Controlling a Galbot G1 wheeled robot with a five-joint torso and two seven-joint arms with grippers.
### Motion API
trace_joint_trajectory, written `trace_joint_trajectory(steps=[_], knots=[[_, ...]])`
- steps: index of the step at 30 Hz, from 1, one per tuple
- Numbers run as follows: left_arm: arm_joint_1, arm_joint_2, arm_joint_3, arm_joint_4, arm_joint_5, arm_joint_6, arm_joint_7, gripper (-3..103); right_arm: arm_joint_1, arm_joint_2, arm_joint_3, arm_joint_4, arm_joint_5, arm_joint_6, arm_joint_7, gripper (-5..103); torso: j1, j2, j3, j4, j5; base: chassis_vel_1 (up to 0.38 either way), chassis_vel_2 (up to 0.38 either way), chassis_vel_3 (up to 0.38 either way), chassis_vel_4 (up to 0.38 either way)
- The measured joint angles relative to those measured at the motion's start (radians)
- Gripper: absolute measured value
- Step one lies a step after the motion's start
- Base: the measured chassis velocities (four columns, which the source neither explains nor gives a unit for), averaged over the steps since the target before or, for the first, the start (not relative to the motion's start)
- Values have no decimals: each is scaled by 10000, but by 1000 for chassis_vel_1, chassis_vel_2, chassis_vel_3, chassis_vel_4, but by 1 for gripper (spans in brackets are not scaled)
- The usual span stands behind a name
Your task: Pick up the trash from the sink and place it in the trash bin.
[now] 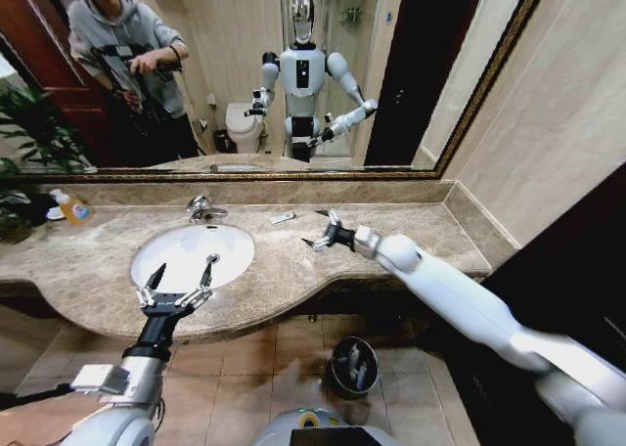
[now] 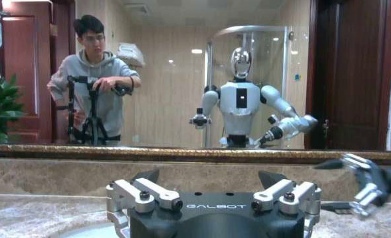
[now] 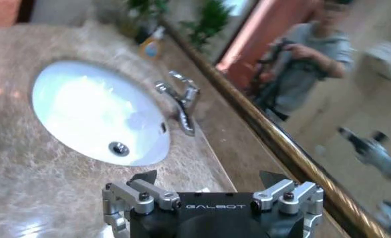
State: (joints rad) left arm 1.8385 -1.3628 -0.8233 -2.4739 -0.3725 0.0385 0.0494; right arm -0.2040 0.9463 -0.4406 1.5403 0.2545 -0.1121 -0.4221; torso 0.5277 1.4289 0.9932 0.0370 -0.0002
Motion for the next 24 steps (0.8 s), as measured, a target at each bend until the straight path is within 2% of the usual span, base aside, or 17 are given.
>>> trace_joint_trajectory(steps=[2,3,5,7,8,12,13,17,18,22,24], knots=[[0,1,-1,0,0,0,-5,100,898,368,-626,-549,-344,-138,-742,100,0,1,-1,0,0,0,0,0,0],[0,1,-1,0,0,0,-5,100,898,368,-626,-549,-344,-138,-742,100,0,1,-1,0,0,0,0,0,0],[0,0,-1,0,0,0,-6,100,1634,615,-1262,-991,-479,-214,-1229,100,0,1,0,-2,0,0,0,0,0],[0,0,0,0,0,0,-4,100,2303,1060,-1859,-1651,-676,-172,-1386,100,-2,2,-1,-3,-1,0,0,0,0],[0,0,0,0,0,0,-4,100,2303,1060,-1859,-1651,-676,-172,-1386,100,-2,2,-1,-3,-1,0,0,0,0],[0,0,-1,0,0,0,-6,100,2926,2090,-2058,-3073,-1621,369,-1768,100,-1,1,0,-1,0,0,0,0,0],[0,0,-1,0,0,0,-6,100,2926,2090,-2058,-3073,-1621,369,-1768,100,-1,1,0,-1,0,0,0,0,0],[0,0,0,0,0,0,-5,100,3373,2959,-2122,-4452,-2172,937,-2023,100,-1,1,-1,-2,-2,0,0,0,0],[0,0,0,0,0,0,-5,100,3373,2959,-2122,-4452,-2172,937,-2023,100,-1,1,-1,-2,-2,0,0,0,0],[0,0,0,0,0,0,-5,100,3610,3956,-2015,-5965,-2893,1555,-2179,100,-1,1,-1,-2,-2,0,0,0,0],[0,0,-1,0,0,0,-5,100,3625,4107,-1978,-6177,-3015,1643,-2200,100,-1,1,-1,-1,-2,0,0,0,0]])
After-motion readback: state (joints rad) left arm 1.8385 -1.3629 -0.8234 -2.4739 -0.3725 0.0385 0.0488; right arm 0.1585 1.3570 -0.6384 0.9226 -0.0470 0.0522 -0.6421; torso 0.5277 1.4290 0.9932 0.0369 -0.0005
